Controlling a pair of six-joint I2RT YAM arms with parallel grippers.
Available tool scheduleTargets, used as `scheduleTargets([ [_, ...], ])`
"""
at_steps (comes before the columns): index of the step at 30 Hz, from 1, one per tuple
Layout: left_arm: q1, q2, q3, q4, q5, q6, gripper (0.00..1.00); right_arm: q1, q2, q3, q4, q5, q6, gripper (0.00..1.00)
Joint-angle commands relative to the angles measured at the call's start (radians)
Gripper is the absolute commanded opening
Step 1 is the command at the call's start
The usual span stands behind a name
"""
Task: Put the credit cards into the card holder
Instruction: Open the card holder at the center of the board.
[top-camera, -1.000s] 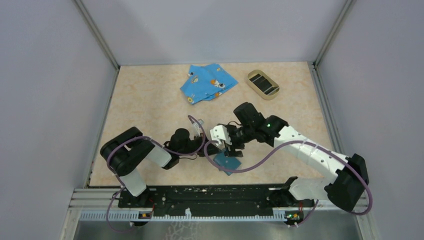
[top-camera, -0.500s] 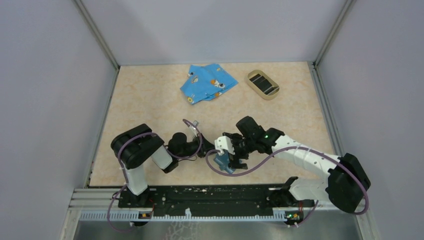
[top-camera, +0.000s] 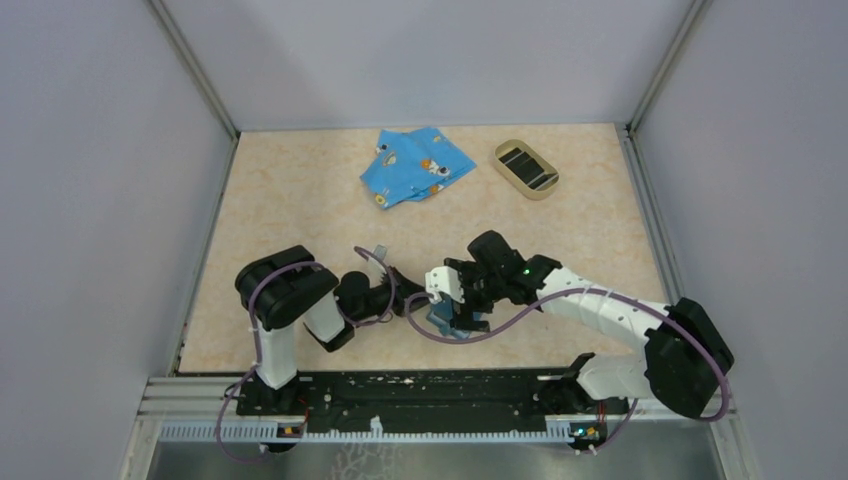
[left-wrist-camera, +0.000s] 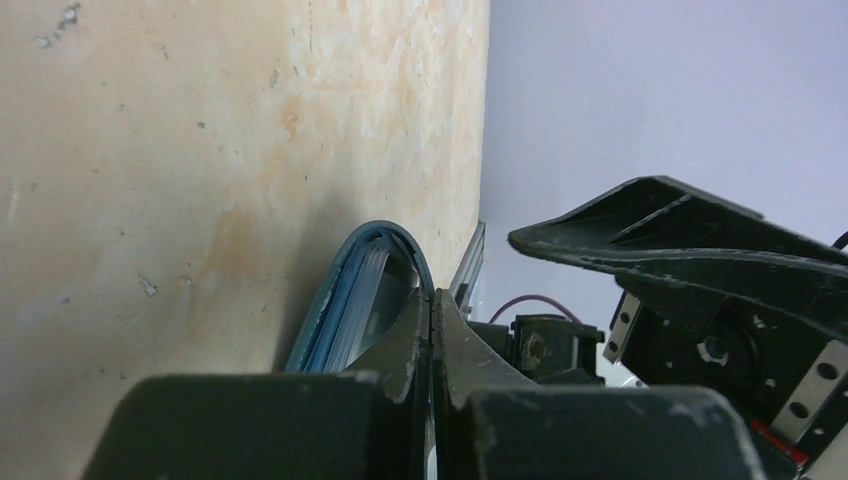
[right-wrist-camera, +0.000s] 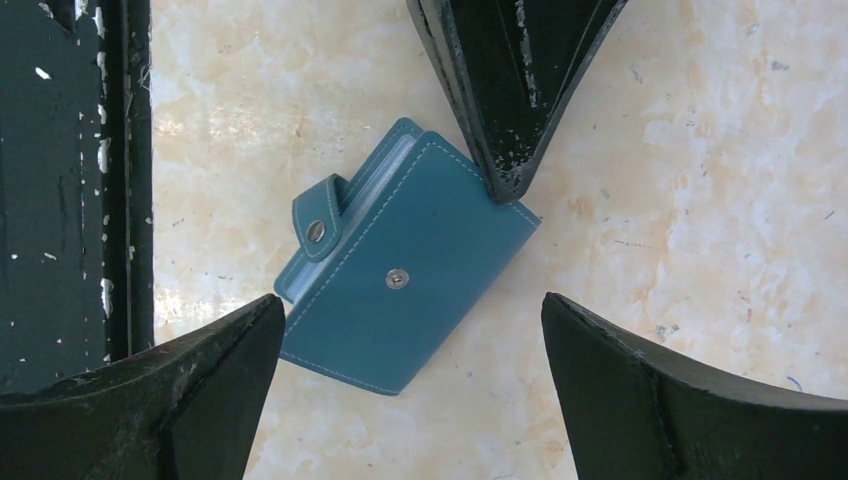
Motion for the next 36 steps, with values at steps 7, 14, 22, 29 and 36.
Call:
scheduleTargets([
  [7,-0.005,-0.103,0.001,-0.077,-0.127,-0.108,0.0,0.041,0.086,0.012,0.086,0.084,0.094,0.98],
  [14,-0.004,-0.165,0.031,-0.208,-0.158,-0.137,0.0,0.057,0.094,0.005,0.165,0.233,0.151,0.95],
  [22,-0.005,-0.19,0.073,-0.289,-0.161,-0.154,0.0,0.057,0.088,0.007,0.192,0.297,0.178,0.69],
  [29,-0.005,-0.171,0.084,-0.278,-0.153,-0.152,0.0,0.056,0.069,0.015,0.185,0.314,0.183,0.28],
  [36,-0.003,-0.071,0.097,-0.086,-0.079,-0.119,0.3,-0.052,0.068,0.059,0.138,0.183,0.278,0.0],
])
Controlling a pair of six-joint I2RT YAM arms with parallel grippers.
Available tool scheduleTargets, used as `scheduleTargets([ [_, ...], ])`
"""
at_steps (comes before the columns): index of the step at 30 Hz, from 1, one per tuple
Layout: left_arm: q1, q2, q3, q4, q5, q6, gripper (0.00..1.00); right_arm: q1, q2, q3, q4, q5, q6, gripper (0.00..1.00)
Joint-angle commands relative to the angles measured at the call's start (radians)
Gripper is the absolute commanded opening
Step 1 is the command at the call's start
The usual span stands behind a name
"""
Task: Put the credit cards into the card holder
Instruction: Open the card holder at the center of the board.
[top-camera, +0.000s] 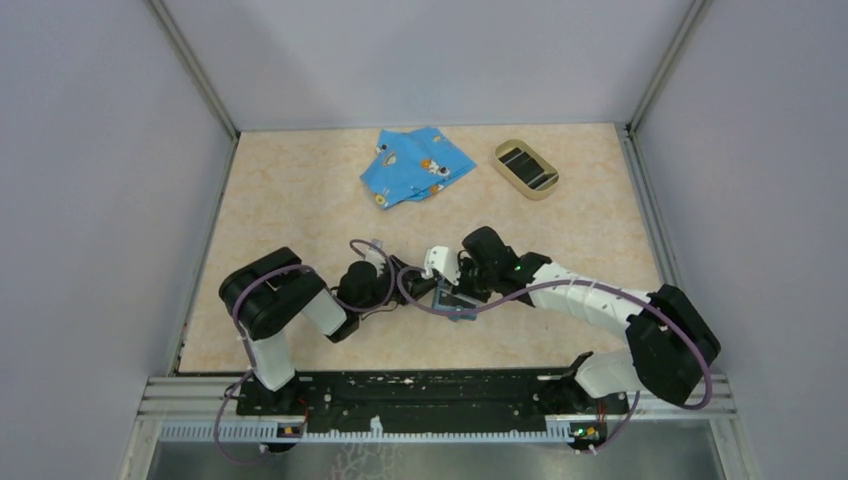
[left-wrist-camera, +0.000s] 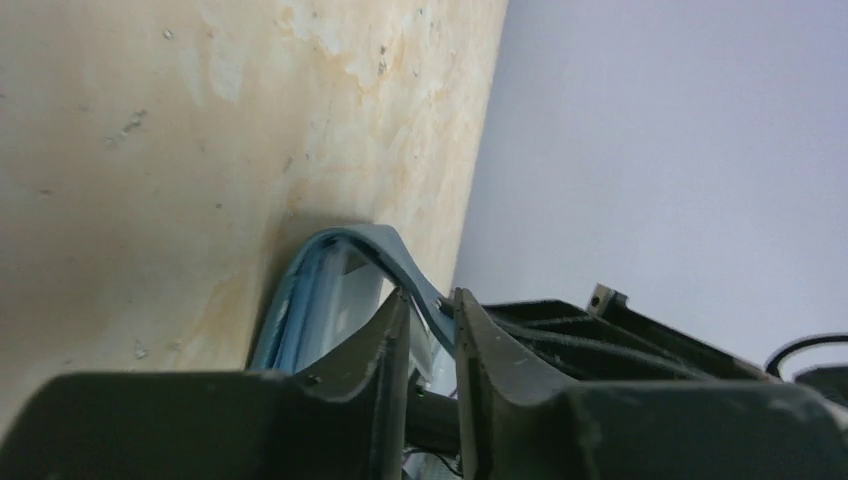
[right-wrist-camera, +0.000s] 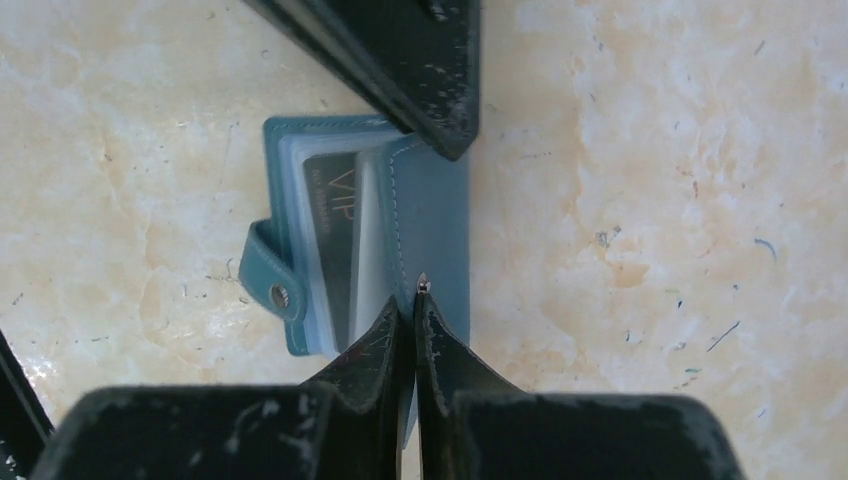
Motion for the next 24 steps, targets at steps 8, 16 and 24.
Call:
scheduleTargets([
  [8,-0.005,0.074,0.002,0.334,0.112,0.206,0.95,-0.232,0.001,0.097,-0.053,-0.327,0.182,0.0],
  [16,-0.005,-0.309,-0.071,-0.11,-0.067,0.539,0.99,-0.386,0.094,0.119,-0.078,-0.432,0.283,0.0],
  [24,-0.005,-0.764,-0.219,-0.357,-0.358,0.715,0.99,-0.513,0.224,0.155,-0.102,-0.283,0.425,0.0],
])
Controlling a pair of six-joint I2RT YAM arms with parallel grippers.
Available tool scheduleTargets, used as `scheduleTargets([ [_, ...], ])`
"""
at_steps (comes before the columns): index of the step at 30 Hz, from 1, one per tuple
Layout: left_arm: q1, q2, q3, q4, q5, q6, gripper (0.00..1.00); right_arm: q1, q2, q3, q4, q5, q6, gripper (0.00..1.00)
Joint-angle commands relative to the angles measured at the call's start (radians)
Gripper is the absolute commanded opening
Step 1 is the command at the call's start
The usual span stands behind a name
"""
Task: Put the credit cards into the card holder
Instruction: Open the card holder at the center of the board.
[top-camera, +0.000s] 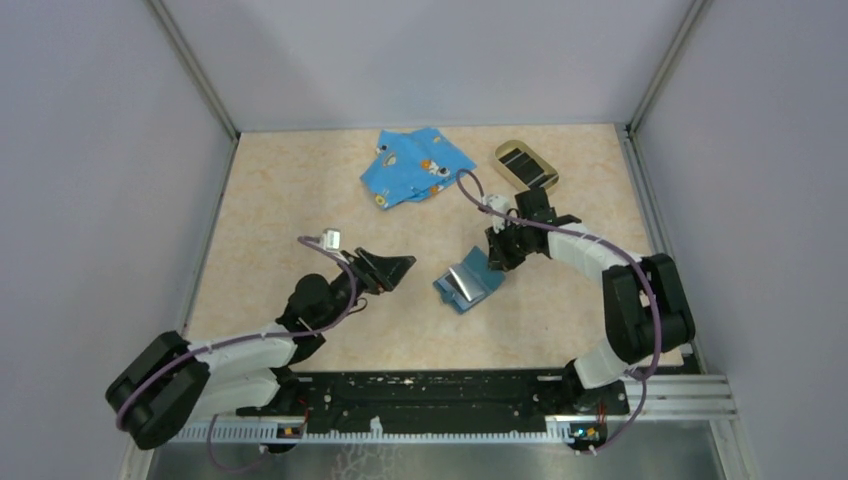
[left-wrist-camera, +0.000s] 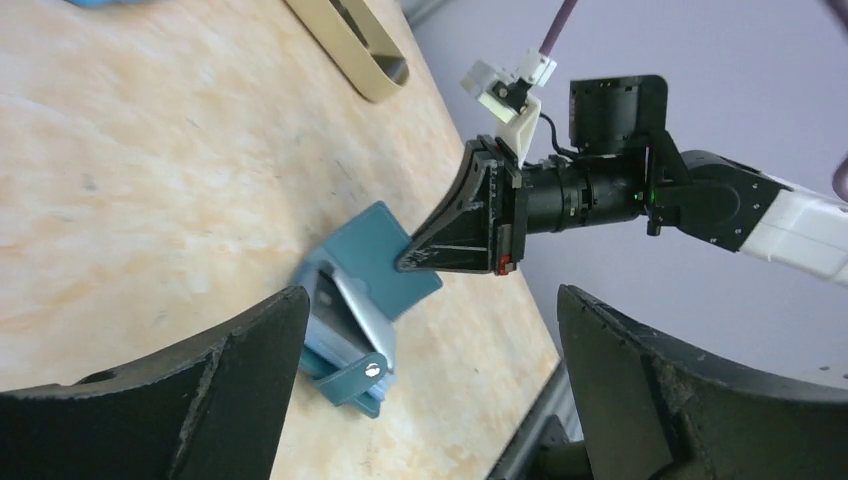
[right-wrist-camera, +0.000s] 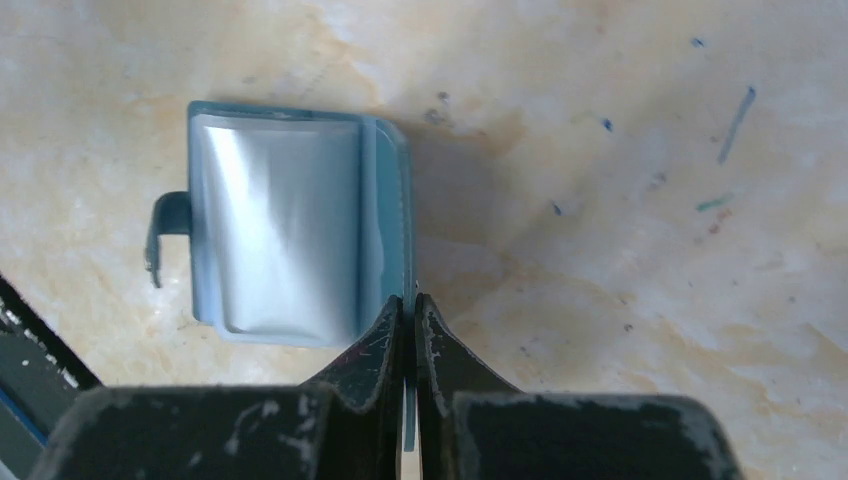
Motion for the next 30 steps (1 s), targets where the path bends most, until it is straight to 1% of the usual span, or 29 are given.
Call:
scheduleTargets([
  [1,-0.003,-0.156,-0.126,-0.092,-0.18,0.122,0.99,-0.039,0.038,0.023,-0.029,0.073,0.069,0.0],
  [3,-0.003,-0.189,-0.172,0.002,-0.106,0.156,0.99,-0.041,0.046,0.024,-0.034,0.1,0.059,0.02],
  [4,-0.003,-0.194,-0.171,0.002,-0.072,0.15,0.98,-0.041,0.048,0.027,-0.039,0.109,0.052,0.03],
  [5,-0.003,-0.192,-0.153,-0.029,-0.029,0.145,0.96,-0.04,0.051,0.028,-0.042,0.12,0.044,0.06],
  [7,-0.004,-0.173,-0.092,-0.139,0.066,0.156,0.91,-0.04,0.047,0.029,-0.043,0.15,0.031,0.1],
  [8,-0.005,-0.144,-0.071,-0.176,0.101,0.135,0.87,-0.041,0.047,0.028,-0.042,0.161,0.022,0.13],
  [10,-0.006,-0.073,-0.053,-0.181,0.146,0.073,0.83,-0.041,0.05,0.028,-0.046,0.171,0.013,0.15],
  [12,-0.018,0.009,-0.051,-0.14,0.166,0.008,0.84,-0.041,0.059,0.031,-0.054,0.173,0.008,0.15],
  [14,-0.037,0.09,-0.05,-0.101,0.152,-0.052,0.85,-0.041,0.068,0.035,-0.058,0.174,0.005,0.14],
  [17,-0.068,0.21,-0.055,0.01,0.131,-0.123,0.81,-0.041,0.074,0.034,-0.056,0.184,0.003,0.12],
  [20,-0.088,0.321,-0.05,0.131,0.132,-0.166,0.76,-0.041,0.083,0.033,-0.056,0.189,0.002,0.11],
  [25,-0.097,0.486,-0.005,0.283,0.152,-0.224,0.73,-0.041,0.113,0.037,-0.066,0.193,-0.007,0.07],
  [30,-0.097,0.631,0.057,0.373,0.174,-0.268,0.7,-0.041,0.133,0.043,-0.076,0.184,-0.01,0.05],
])
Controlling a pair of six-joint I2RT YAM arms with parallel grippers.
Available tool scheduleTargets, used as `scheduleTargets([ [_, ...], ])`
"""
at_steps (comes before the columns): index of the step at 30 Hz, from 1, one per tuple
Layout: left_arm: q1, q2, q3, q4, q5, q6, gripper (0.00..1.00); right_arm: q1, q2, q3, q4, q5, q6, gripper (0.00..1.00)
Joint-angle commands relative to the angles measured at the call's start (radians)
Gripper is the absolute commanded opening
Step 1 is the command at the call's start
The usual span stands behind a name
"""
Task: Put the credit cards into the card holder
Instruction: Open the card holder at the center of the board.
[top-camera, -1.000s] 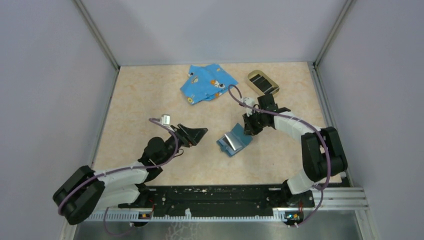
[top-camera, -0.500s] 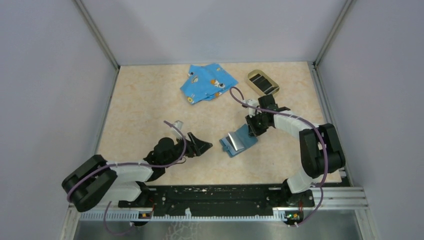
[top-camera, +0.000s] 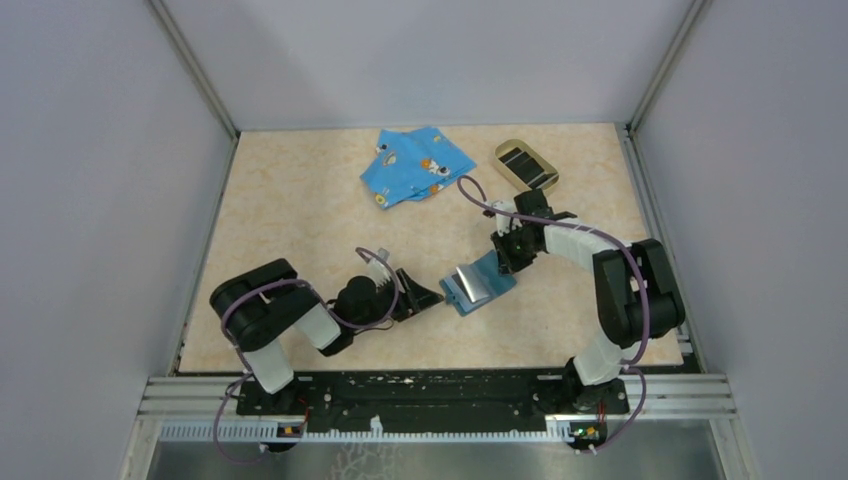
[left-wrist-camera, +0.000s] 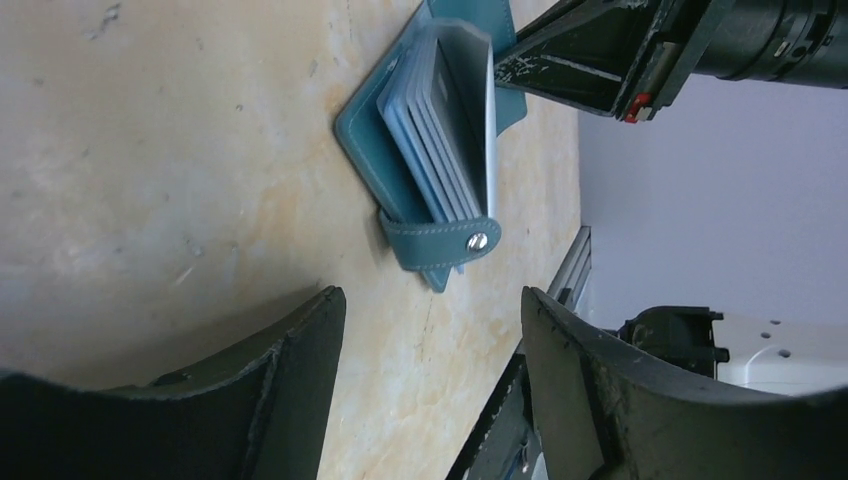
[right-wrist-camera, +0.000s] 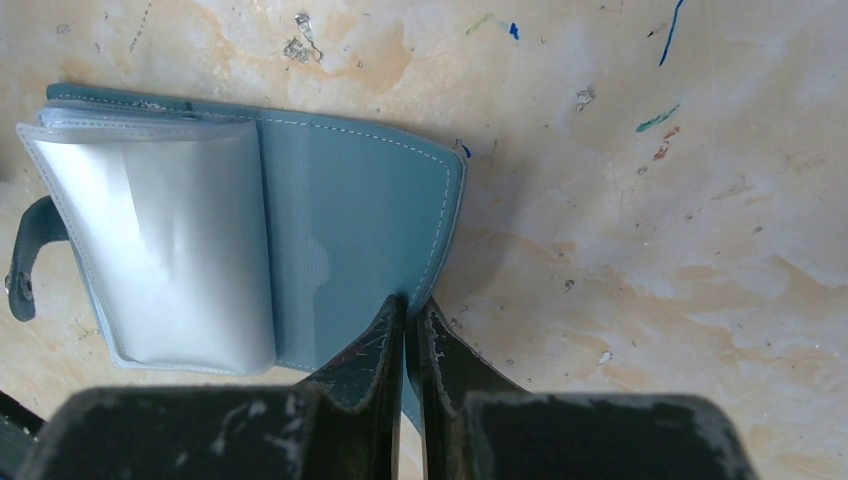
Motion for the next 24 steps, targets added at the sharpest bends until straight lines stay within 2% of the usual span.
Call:
scheduleTargets([
  [1,-0.007,0.102,0.063,0.159,0.029,-0.065,0.7,0.001,0.029,0.028,-0.032,0.024,-0.024,0.05],
  [7,-0.007,0.159,0.096,0.152,0.006,-0.086,0.59,0.002,0.029,0.028,-0.035,0.018,-0.026,0.04],
  [11,-0.007,0.175,0.103,0.158,0.004,-0.076,0.59,0.001,0.036,0.03,-0.038,0.016,-0.028,0.04],
  [16,-0.006,0.252,0.132,0.297,0.05,-0.067,0.59,0.001,0.047,0.031,-0.047,0.002,-0.028,0.04],
  [24,-0.007,0.258,0.159,0.228,0.063,-0.056,0.57,0.001,0.052,0.034,-0.053,-0.008,-0.032,0.04],
])
